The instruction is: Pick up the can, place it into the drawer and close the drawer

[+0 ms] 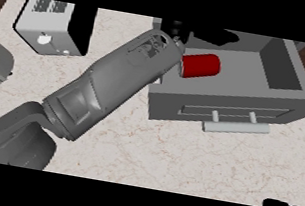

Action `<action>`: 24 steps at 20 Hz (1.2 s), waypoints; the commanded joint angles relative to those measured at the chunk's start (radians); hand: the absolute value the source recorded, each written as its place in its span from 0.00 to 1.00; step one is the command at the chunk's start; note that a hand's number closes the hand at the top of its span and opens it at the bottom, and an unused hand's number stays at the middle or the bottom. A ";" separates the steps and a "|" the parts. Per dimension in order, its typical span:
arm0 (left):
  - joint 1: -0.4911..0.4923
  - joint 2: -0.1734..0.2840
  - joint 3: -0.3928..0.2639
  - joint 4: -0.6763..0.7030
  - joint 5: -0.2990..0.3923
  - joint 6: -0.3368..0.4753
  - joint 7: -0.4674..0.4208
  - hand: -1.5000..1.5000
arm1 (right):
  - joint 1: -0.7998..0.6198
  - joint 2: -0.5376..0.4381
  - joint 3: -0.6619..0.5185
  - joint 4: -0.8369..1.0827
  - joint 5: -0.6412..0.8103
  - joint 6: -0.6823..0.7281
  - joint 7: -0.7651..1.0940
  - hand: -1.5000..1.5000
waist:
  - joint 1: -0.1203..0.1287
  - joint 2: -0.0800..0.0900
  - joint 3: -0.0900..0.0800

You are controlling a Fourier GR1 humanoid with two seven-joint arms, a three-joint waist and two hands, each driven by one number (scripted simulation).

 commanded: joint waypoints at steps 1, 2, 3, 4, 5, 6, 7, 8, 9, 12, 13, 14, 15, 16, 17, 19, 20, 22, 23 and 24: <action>-0.020 0.000 0.006 -0.006 0.037 0.006 0.010 0.00 | -0.039 -0.047 0.004 0.005 0.080 0.003 -0.034 0.00 | 0.015 -0.001 0.000; 0.036 0.000 0.004 -0.023 0.047 -0.004 -0.042 0.00 | -0.027 -0.032 0.042 -0.021 0.122 -0.004 -0.050 0.00 | 0.007 0.003 0.000; -0.013 0.000 0.022 -0.010 0.055 -0.005 -0.019 0.00 | -0.029 -0.056 0.039 -0.020 0.143 0.007 -0.056 0.00 | 0.020 -0.001 -0.001; 0.007 0.000 0.018 -0.023 0.062 -0.008 -0.038 0.00 | -0.072 -0.055 0.044 0.004 0.175 -0.018 -0.046 0.00 | 0.032 -0.001 -0.001; -0.013 0.000 0.035 -0.024 0.076 -0.016 -0.040 0.00 | -0.046 -0.072 0.055 -0.051 0.177 0.005 -0.027 0.00 | 0.025 -0.005 -0.001; 0.013 0.000 0.039 -0.034 0.085 -0.016 -0.067 0.00 | -0.034 -0.070 0.050 -0.022 0.198 -0.001 -0.072 0.00 | 0.034 -0.006 -0.001; -0.030 0.000 0.031 -0.022 0.082 0.013 -0.037 0.00 | -0.052 -0.090 0.050 -0.015 0.223 0.001 -0.067 0.00 | 0.036 -0.007 0.000; -0.007 0.000 0.022 -0.063 0.101 0.032 -0.040 0.00 | -0.061 -0.095 0.071 -0.035 0.259 -0.003 -0.042 0.00 | 0.036 -0.010 -0.001; -0.008 0.000 0.038 -0.037 0.098 0.015 -0.066 0.00 | -0.071 -0.092 0.097 -0.008 0.320 -0.021 -0.080 0.00 | 0.051 -0.008 -0.001; -0.017 0.000 0.009 -0.074 0.105 0.049 -0.039 0.00 | -0.023 -0.104 0.164 -0.059 0.454 -0.028 -0.057 0.00 | 0.058 -0.018 -0.002; -0.022 0.000 0.023 -0.052 0.101 0.045 -0.081 0.00 | -0.114 -0.124 0.165 0.033 0.484 -0.038 -0.059 0.00 | 0.072 -0.009 -0.002; -0.015 0.000 0.030 -0.054 0.105 0.047 -0.078 0.00 | -0.063 -0.159 0.147 0.017 0.497 -0.018 -0.100 0.00 | 0.072 -0.015 -0.001; -0.026 0.000 -0.001 -0.063 0.096 0.066 -0.057 0.00 | -0.119 -0.140 0.204 0.065 0.581 -0.052 -0.073 0.00 | 0.082 -0.014 -0.001; -0.030 0.000 -0.001 -0.068 0.097 0.055 -0.047 0.00 | -0.119 -0.145 0.217 0.112 0.639 -0.077 -0.102 0.00 | 0.092 -0.015 -0.001; -0.050 0.000 0.002 -0.076 0.103 0.061 -0.022 0.00 | -0.150 -0.156 0.217 0.135 0.666 -0.083 -0.092 0.00 | 0.097 -0.018 -0.001; -0.054 0.000 0.022 -0.038 0.098 0.025 -0.027 0.00 | -0.153 -0.159 0.258 0.157 0.731 -0.091 -0.085 0.00 | 0.101 -0.018 -0.001; 0.012 0.000 0.015 -0.079 0.109 0.046 -0.061 0.00 | -0.130 -0.185 0.261 0.173 0.746 -0.083 -0.118 0.00 | 0.099 -0.020 -0.001; 0.000 0.001 0.034 -0.088 0.085 0.043 -0.055 0.00 | -0.168 -0.158 0.290 0.244 0.827 -0.132 -0.093 0.00 | 0.127 -0.026 -0.002; -0.028 0.000 0.022 -0.114 0.085 0.062 0.010 0.00 | -0.141 -0.151 0.310 0.307 0.860 -0.159 -0.120 0.00 | 0.136 -0.030 -0.001; -0.015 0.027 0.042 -0.071 0.079 0.010 -0.036 0.00 | -0.168 -0.146 0.326 0.329 0.894 -0.174 -0.114 0.00 | 0.125 -0.023 -0.002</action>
